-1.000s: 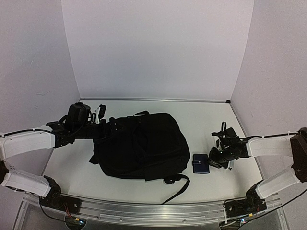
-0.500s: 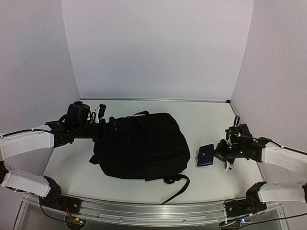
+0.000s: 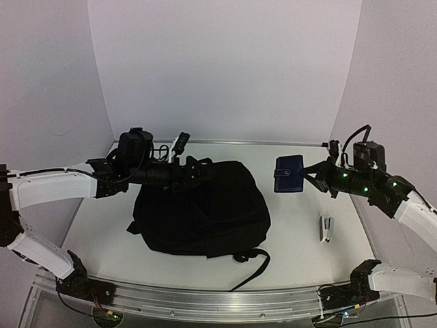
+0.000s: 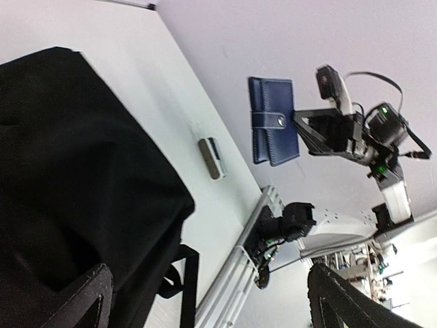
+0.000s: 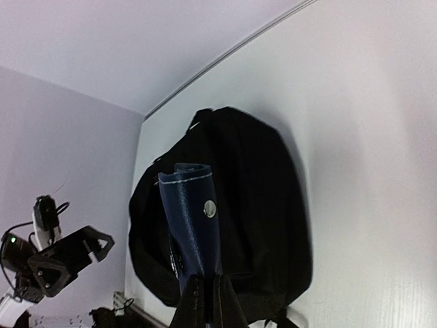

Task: Pack the student bag
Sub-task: Pick up the personal item from the center of the board.

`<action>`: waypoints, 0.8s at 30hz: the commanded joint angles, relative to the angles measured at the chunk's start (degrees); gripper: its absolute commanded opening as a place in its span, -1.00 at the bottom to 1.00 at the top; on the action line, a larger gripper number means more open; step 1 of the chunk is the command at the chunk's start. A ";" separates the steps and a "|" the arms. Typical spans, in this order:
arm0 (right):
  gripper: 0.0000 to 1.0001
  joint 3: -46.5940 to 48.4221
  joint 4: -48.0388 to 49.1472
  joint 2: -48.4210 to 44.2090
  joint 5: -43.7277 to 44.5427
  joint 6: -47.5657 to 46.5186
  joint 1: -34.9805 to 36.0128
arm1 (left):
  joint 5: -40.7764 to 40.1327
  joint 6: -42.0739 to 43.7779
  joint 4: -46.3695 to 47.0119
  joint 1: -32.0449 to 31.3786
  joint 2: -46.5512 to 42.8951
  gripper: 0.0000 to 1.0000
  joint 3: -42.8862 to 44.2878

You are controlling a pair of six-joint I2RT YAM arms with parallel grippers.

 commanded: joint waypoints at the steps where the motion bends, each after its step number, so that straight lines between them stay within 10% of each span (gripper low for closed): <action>1: -1.00 1.04 14.57 2.50 -11.60 1.06 2.37 | 4.88 -0.45 10.10 -3.09 3.95 0.99 4.77; 14: -1.00 6.78 24.44 13.60 -10.42 0.87 15.97 | 6.25 -1.71 13.91 -6.12 11.49 0.96 10.23; 24: -1.00 7.19 25.35 16.56 -7.69 1.17 16.39 | 10.10 -4.96 19.20 -6.29 12.24 0.13 9.09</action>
